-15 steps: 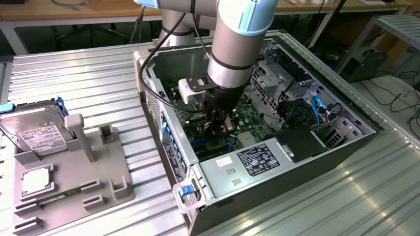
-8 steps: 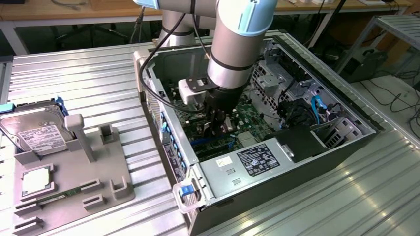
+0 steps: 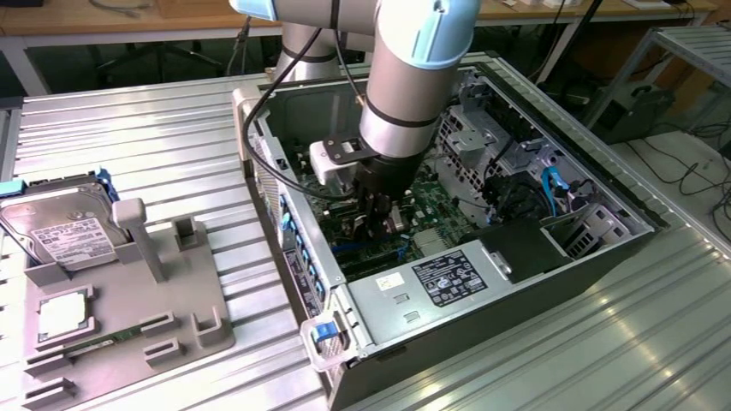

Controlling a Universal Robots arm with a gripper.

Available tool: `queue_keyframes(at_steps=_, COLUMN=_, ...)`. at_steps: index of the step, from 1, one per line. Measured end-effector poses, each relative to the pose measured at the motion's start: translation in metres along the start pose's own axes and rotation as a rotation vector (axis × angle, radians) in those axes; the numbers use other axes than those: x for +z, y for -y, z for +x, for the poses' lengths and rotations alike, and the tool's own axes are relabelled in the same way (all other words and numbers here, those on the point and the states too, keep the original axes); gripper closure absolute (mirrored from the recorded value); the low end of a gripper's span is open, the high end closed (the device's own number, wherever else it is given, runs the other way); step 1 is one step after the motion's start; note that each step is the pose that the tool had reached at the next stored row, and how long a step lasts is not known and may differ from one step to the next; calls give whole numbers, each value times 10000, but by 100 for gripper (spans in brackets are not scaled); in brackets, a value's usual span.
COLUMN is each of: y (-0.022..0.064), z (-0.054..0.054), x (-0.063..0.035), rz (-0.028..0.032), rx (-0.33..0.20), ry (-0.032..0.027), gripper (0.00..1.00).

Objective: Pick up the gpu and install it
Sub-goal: 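Insert the gpu into the slot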

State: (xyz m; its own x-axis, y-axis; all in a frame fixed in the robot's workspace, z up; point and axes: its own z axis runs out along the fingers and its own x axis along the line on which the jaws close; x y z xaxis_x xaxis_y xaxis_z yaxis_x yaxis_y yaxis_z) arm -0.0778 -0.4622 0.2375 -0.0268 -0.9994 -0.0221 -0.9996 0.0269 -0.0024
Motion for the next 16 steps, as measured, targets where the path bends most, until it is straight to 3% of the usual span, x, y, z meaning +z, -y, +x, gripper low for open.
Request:
queue_keyframes(at_steps=12, y=1, z=-1, x=-30, rz=1, rx=-1, ry=2, gripper=72)
queue_keyframes(at_steps=16, y=-1, z=-23, x=-30, rz=1, rx=0, ry=-24, gripper=72)
